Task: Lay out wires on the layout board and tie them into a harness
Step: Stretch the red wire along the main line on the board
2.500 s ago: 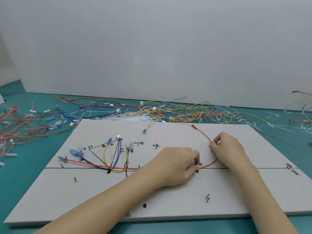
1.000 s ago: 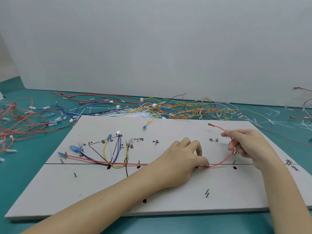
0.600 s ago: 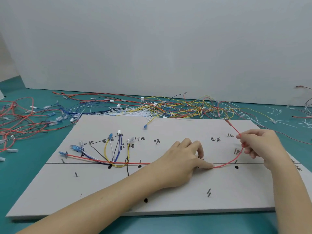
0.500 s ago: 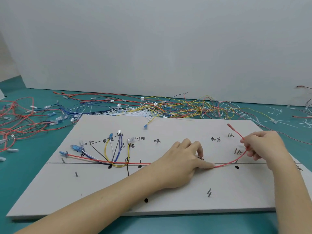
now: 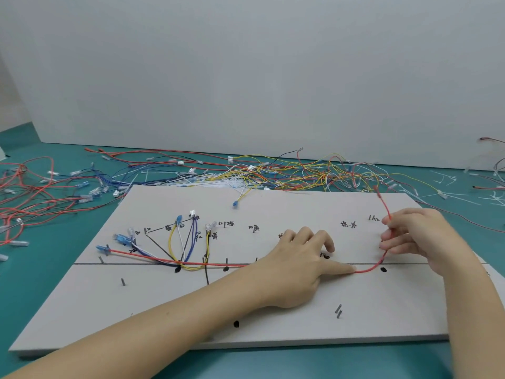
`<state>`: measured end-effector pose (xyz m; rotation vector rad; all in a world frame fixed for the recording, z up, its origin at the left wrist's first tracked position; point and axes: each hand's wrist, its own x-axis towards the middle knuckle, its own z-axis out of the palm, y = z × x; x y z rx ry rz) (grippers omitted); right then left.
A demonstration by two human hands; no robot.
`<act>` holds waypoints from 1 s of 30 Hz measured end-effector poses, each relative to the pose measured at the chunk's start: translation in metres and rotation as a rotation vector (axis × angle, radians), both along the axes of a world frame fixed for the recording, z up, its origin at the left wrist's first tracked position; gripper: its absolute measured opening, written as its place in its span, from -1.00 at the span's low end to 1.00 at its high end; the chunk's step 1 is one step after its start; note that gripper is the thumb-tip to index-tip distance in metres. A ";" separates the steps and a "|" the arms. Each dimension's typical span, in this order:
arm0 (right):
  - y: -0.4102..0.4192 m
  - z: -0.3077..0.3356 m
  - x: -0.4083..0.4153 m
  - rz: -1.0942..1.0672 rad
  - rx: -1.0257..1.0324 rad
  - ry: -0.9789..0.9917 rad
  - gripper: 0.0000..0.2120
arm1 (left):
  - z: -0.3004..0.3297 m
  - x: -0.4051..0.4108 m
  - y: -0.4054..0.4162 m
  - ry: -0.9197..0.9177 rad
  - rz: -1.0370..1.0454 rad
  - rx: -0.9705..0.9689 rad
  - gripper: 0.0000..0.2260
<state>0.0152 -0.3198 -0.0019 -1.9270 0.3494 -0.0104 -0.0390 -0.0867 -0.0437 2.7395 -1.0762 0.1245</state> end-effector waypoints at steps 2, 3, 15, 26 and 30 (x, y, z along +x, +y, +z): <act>-0.001 0.003 -0.002 -0.003 -0.008 0.018 -0.90 | 0.000 -0.001 -0.001 -0.017 -0.011 0.021 -0.44; -0.002 0.004 -0.002 -0.014 -0.020 0.023 -0.89 | 0.000 -0.001 -0.001 -0.020 -0.014 0.025 -0.43; 0.000 -0.001 0.000 -0.060 -0.090 0.019 -0.84 | -0.003 -0.001 -0.002 -0.006 -0.001 0.000 -0.41; 0.009 -0.016 0.009 0.057 -0.103 -0.113 -0.96 | -0.004 0.000 -0.002 -0.008 0.006 -0.007 -0.42; 0.022 -0.023 0.014 0.105 -0.150 -0.177 -0.92 | -0.004 0.000 -0.002 -0.012 0.009 -0.011 -0.44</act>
